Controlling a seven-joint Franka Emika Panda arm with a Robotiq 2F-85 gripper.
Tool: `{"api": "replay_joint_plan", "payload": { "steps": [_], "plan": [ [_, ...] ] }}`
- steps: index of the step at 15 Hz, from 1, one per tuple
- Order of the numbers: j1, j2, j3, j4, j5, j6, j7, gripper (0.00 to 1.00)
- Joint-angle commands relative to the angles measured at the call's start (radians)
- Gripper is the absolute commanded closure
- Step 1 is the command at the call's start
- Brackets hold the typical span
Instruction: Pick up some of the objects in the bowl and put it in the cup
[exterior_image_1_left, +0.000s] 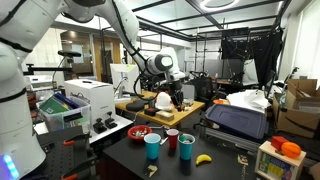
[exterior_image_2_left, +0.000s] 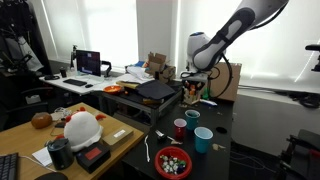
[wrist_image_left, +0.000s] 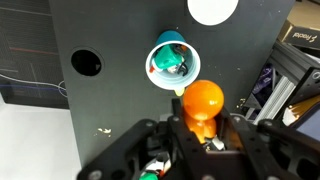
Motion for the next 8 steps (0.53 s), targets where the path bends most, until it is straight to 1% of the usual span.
{"api": "replay_joint_plan", "payload": {
  "steps": [1, 5, 8],
  "plan": [
    [-0.062, 0.090, 0.042, 0.142, 0.059, -0.068, 0.060, 0.92],
    [-0.088, 0.169, 0.055, 0.235, 0.093, -0.090, 0.101, 0.92],
    [-0.105, 0.207, 0.067, 0.277, 0.120, -0.113, 0.119, 0.92]
  ]
}}
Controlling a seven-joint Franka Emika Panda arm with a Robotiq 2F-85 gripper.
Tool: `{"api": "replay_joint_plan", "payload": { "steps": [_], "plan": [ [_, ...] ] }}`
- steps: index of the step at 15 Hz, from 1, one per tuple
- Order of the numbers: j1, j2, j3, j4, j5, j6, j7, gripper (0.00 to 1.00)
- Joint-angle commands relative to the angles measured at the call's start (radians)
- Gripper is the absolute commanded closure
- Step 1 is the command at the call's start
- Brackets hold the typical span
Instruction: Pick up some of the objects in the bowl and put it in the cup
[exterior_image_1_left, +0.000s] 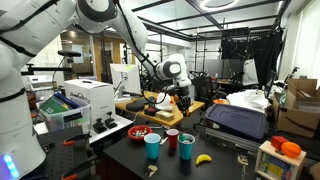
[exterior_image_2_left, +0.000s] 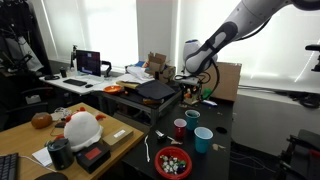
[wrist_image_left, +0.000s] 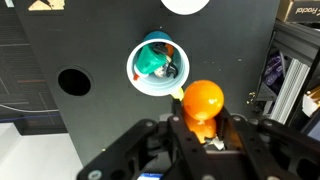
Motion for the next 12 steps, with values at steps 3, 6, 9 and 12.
{"api": "replay_joint_plan", "payload": {
  "steps": [3, 6, 9, 12],
  "plan": [
    [-0.043, 0.066, 0.034, 0.079, 0.063, -0.058, 0.041, 0.92],
    [-0.047, 0.082, 0.028, 0.067, 0.074, -0.045, 0.046, 0.92],
    [-0.054, 0.101, 0.027, 0.062, 0.079, -0.039, 0.059, 0.92],
    [-0.055, 0.116, 0.022, 0.063, 0.076, -0.038, 0.066, 0.92]
  ]
}}
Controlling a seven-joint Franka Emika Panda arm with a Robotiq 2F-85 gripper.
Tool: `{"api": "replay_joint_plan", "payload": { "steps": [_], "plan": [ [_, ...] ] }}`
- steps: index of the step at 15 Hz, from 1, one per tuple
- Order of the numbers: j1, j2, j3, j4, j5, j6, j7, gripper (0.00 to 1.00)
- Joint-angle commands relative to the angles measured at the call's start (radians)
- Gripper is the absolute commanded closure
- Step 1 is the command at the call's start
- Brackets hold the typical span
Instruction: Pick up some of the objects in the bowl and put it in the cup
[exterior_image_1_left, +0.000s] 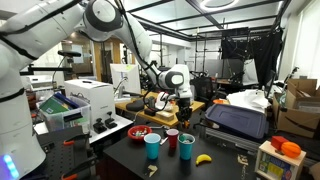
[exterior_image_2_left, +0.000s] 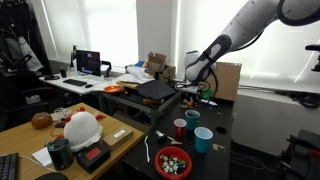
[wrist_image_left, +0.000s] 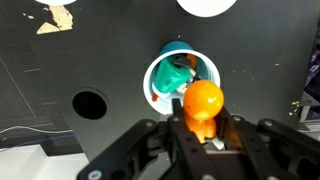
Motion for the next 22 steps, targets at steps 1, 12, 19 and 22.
{"api": "replay_joint_plan", "payload": {
  "steps": [1, 12, 19, 22],
  "plan": [
    [-0.007, 0.014, 0.002, 0.017, 0.008, -0.019, 0.033, 0.92],
    [0.000, 0.022, -0.020, 0.023, -0.020, 0.011, 0.023, 0.92],
    [0.012, -0.001, -0.019, -0.015, -0.051, 0.050, -0.005, 0.06],
    [0.020, -0.045, 0.003, -0.074, -0.070, 0.092, -0.064, 0.00]
  ]
}}
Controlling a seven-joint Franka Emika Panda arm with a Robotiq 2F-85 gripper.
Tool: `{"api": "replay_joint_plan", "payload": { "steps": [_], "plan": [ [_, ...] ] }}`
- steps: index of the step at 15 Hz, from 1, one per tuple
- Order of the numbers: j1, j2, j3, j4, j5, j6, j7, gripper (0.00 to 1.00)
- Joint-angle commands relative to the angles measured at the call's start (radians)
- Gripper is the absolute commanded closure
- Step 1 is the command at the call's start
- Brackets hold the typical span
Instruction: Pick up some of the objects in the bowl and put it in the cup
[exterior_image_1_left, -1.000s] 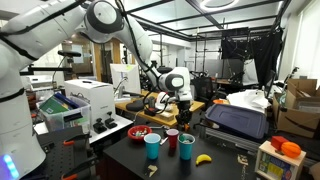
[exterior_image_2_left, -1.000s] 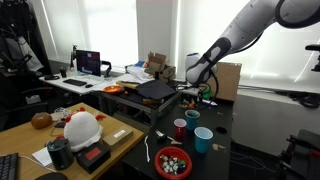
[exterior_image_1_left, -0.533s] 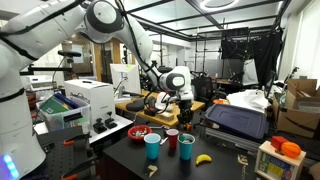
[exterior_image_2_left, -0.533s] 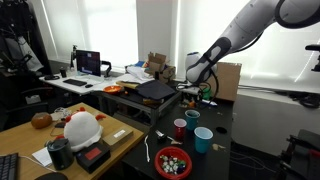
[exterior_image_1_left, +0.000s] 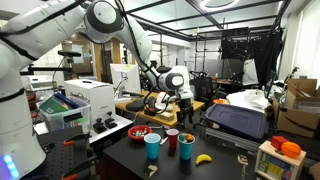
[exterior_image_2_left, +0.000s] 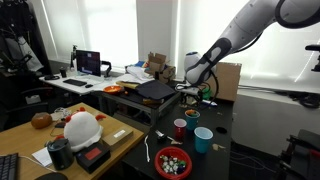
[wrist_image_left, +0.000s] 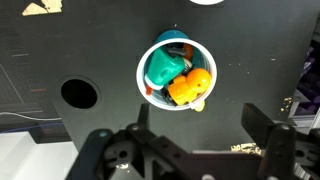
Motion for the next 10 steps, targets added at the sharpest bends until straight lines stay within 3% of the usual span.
{"api": "replay_joint_plan", "payload": {
  "steps": [1, 5, 10],
  "plan": [
    [0.011, -0.082, 0.030, -0.105, -0.025, 0.066, -0.101, 0.00],
    [0.065, -0.211, 0.061, -0.297, -0.066, 0.137, -0.263, 0.00],
    [0.075, -0.415, 0.105, -0.540, -0.094, 0.103, -0.500, 0.00]
  ]
}}
